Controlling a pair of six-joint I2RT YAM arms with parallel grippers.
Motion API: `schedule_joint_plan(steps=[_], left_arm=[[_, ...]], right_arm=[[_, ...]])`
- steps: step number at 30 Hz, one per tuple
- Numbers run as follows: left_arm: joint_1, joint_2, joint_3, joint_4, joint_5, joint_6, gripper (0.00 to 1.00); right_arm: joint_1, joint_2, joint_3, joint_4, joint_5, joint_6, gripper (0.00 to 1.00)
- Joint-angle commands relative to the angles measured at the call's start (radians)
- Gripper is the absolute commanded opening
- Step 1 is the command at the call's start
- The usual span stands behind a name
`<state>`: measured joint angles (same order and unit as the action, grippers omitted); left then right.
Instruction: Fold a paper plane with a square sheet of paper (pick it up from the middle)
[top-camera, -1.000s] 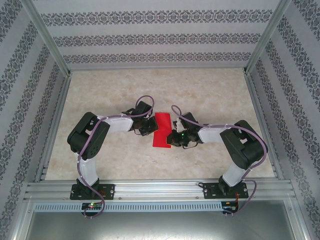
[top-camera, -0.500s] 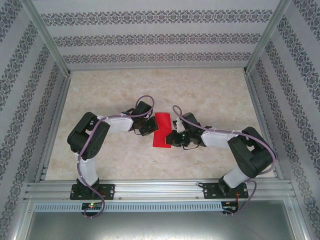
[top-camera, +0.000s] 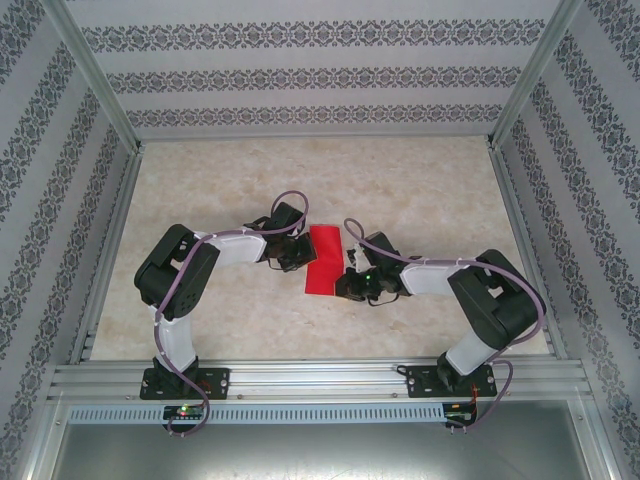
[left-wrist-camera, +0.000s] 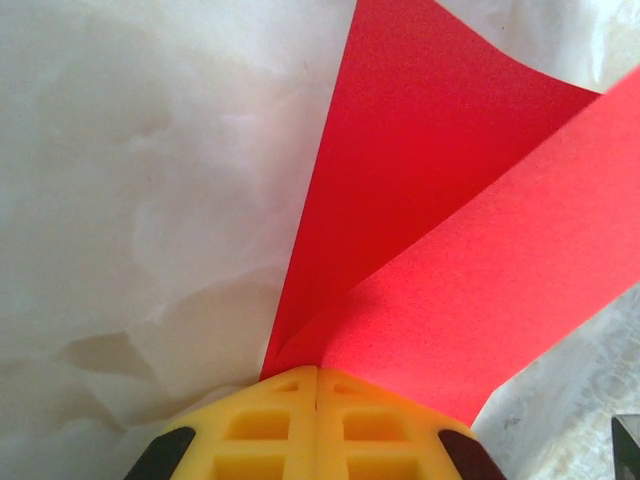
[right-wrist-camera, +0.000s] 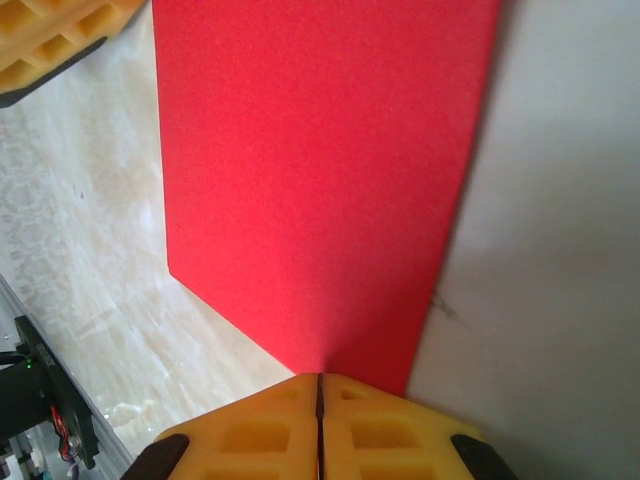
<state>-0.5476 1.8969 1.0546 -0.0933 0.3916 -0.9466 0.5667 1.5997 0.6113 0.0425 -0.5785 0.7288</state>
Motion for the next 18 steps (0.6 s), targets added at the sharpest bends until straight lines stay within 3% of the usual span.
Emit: schedule_joint_plan(steps=[1,8,18], left_arm=[[0.005,0.009,-0.011,-0.132,-0.053,0.027,0.00],[0.003,0.013,-0.009,-0.131,-0.053,0.026,0.00],[0.003,0.015,-0.009,-0.134,-0.052,0.028,0.00]], right_arm=[[-0.015,-0.061,0.074,-0.071,0.014,-0.031,0.08],[-0.106,0.038,0.155,0.011,-0.031,-0.053,0.08],[-0.123,0.202,0.205,0.054,-0.026,-0.075,0.08]])
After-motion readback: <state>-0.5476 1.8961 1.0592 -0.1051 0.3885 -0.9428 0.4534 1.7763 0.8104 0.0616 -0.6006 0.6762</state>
